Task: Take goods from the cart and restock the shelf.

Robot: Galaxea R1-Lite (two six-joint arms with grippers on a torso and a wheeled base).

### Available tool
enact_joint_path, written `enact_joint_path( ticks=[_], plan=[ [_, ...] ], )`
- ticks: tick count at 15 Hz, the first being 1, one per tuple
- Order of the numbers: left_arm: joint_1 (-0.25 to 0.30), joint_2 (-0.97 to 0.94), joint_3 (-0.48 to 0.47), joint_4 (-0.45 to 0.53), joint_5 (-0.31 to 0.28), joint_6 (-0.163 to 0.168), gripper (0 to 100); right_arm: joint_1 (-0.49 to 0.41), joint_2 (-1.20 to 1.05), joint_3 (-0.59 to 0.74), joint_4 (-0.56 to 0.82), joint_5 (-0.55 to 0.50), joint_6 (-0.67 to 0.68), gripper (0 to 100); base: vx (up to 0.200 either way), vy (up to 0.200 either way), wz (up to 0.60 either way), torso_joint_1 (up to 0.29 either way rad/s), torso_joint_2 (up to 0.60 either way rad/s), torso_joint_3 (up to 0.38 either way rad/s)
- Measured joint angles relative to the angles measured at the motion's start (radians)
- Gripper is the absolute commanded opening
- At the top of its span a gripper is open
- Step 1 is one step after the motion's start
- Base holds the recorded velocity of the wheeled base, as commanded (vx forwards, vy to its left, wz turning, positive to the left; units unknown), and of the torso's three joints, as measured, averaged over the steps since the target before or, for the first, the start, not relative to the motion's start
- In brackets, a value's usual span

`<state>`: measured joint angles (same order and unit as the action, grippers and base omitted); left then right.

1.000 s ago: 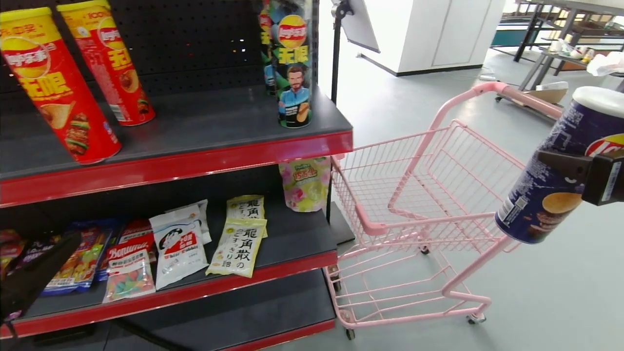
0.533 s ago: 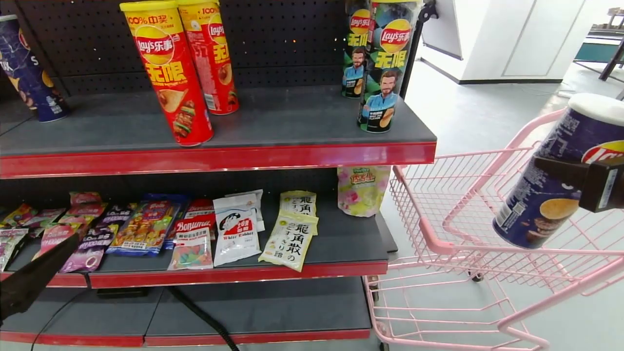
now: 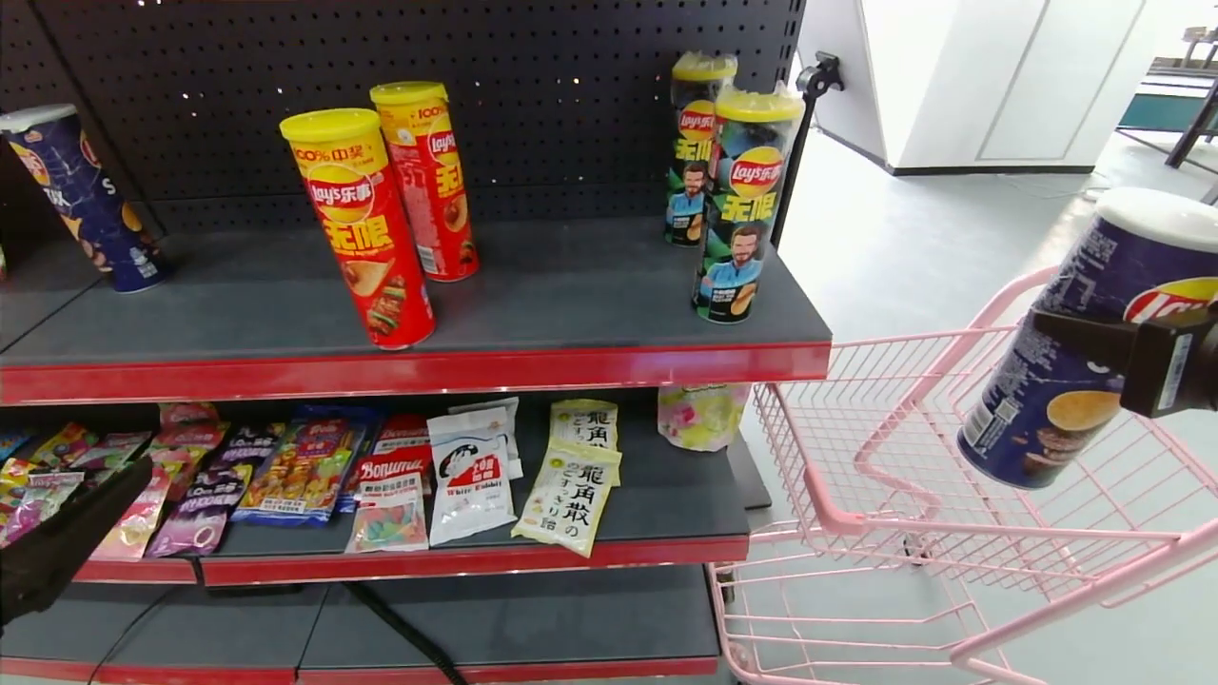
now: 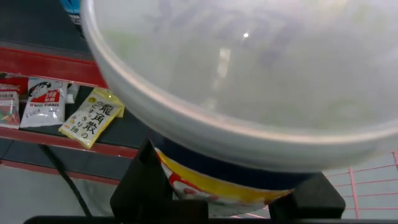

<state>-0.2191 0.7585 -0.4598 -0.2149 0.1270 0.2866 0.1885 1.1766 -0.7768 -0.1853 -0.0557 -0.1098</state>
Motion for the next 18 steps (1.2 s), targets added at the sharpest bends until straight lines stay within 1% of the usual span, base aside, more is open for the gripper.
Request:
enact_joint_path(
  ticks=[2,5,8,11,12,13,17,18],
  plan=[
    [0.000,0.000,0.000,0.001,0.000,0.000,100,0.002,0.003,-0.001,0.000,0.000,-0.001,0,0.000,0.000,0.00,0.124,-0.31,-0.171],
    [0.000,0.000,0.000,0.000,0.000,0.000,100,0.004,0.006,0.005,0.001,-0.002,-0.001,0,0.000,0.000,0.60,0.022,-0.05,-0.028],
    [0.000,0.000,-0.001,0.000,0.000,0.000,100,0.005,0.006,0.007,0.005,0.000,-0.002,0,0.000,0.000,0.00,0.000,0.00,0.000],
    [0.000,-0.001,-0.003,-0.001,-0.001,-0.008,100,-0.001,-0.003,0.023,0.003,0.000,0.002,0,0.000,0.000,0.00,0.000,0.00,0.000],
    [0.000,-0.001,-0.003,0.001,0.000,-0.010,100,-0.003,-0.010,0.029,-0.002,0.008,0.007,0,0.000,0.200,0.00,0.012,0.00,0.002],
    [-0.001,-0.002,-0.002,0.003,0.001,-0.010,100,-0.005,-0.017,0.036,-0.001,0.020,0.015,0,0.000,0.200,0.00,0.002,0.00,0.002],
    [-0.001,-0.009,0.000,0.003,0.003,-0.010,100,-0.004,-0.079,0.084,-0.001,0.185,0.037,0,0.000,0.200,0.00,0.002,0.00,0.000],
    [0.000,-0.010,0.000,0.002,0.003,-0.010,100,-0.003,-0.095,0.107,-0.001,0.202,0.028,0,0.000,0.200,0.00,-0.002,0.00,0.002]
  ],
)
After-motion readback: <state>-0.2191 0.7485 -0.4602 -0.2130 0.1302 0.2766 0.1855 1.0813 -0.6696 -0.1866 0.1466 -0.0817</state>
